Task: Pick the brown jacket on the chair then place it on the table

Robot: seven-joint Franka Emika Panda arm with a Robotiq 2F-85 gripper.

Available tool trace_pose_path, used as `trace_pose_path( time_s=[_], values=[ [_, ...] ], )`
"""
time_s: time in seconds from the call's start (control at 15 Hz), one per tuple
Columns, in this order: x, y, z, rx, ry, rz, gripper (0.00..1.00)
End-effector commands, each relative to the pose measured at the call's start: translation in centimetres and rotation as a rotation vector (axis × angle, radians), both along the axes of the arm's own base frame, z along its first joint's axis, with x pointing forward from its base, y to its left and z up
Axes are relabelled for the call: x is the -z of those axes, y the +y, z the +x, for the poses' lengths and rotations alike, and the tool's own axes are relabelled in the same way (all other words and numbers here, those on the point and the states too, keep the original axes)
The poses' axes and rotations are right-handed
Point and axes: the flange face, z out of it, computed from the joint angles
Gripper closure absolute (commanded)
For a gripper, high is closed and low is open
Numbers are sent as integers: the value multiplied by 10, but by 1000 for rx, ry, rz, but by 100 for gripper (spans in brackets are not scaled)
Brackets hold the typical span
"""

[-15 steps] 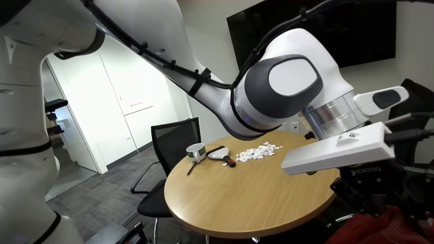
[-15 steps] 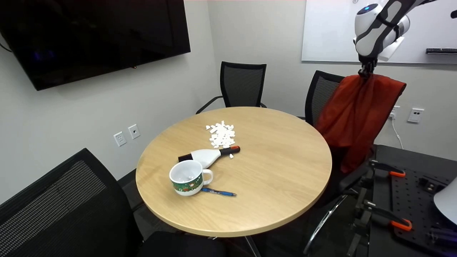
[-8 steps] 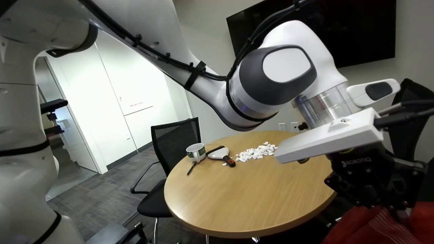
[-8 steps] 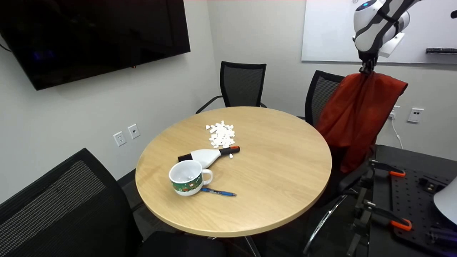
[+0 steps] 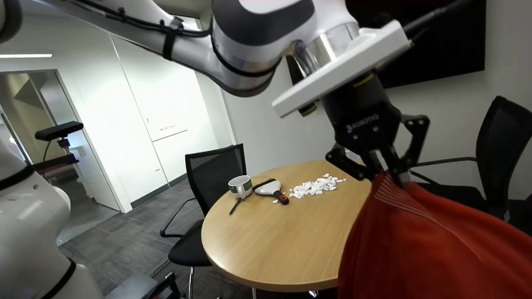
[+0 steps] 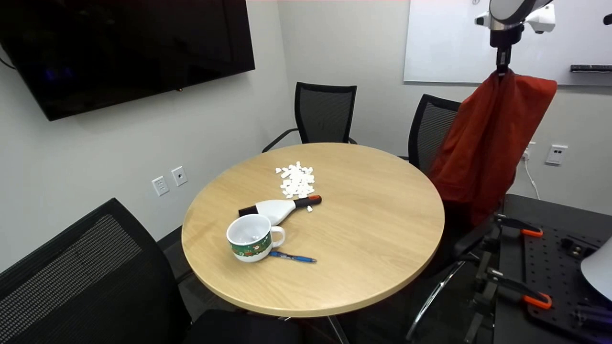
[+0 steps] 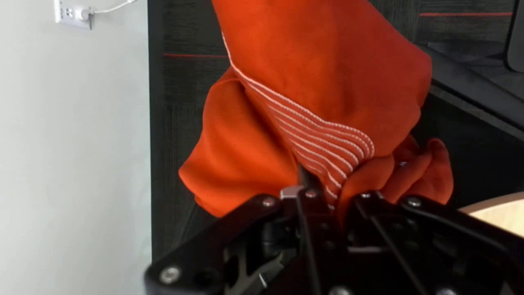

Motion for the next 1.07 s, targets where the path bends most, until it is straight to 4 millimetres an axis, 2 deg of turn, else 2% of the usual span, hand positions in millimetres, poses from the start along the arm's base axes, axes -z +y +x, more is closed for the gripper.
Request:
trace_pose_path(
  time_s=[0.0,0.2,0.33,0.4,0.53,0.8,0.87,1.0],
  values=[
    [-65,54,-14,-134,-48,26,97],
    [-113,95,-12,-194,-137,37,97],
    [-133,119,-7,-193,-196,46,97],
    [-113,92,-2,-172,-143,39,89],
    [-129,109,-4,-197,-174,36,89],
    [-127,114,-6,-204,-176,42,89],
    [-126,118,-3,-211,-197,88,97],
    [-138,136,4,-257,-289,188,97]
  ],
)
